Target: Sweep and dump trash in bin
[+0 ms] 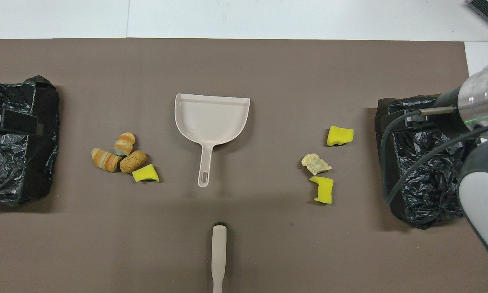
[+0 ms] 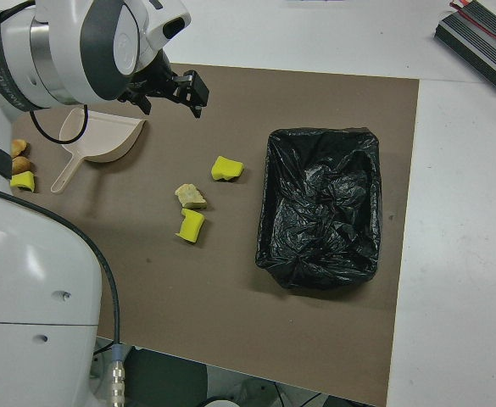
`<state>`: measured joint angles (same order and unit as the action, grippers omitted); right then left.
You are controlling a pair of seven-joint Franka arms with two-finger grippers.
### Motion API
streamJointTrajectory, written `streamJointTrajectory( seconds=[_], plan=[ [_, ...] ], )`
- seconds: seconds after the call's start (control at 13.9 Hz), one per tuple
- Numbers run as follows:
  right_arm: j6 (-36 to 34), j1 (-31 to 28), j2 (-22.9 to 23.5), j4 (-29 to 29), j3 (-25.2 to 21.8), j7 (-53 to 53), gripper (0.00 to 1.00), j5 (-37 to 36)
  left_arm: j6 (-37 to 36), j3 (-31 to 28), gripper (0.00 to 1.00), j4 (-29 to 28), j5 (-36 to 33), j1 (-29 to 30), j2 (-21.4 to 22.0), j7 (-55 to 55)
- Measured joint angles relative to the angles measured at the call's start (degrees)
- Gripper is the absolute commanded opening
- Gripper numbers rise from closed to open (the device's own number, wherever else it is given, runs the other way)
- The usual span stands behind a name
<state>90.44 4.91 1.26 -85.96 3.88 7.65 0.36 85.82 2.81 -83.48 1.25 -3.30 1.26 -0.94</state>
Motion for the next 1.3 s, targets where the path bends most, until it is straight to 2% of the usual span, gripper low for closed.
streamJointTrajectory(
  seconds=[1.3],
  plan=[
    [-0.31,-0.03,-0.06,0.01,-0.05,0.0,1.0,0.09,1.04,2.19,1.0,0.45,0.85,-0.82,0.23,0.68]
  ],
)
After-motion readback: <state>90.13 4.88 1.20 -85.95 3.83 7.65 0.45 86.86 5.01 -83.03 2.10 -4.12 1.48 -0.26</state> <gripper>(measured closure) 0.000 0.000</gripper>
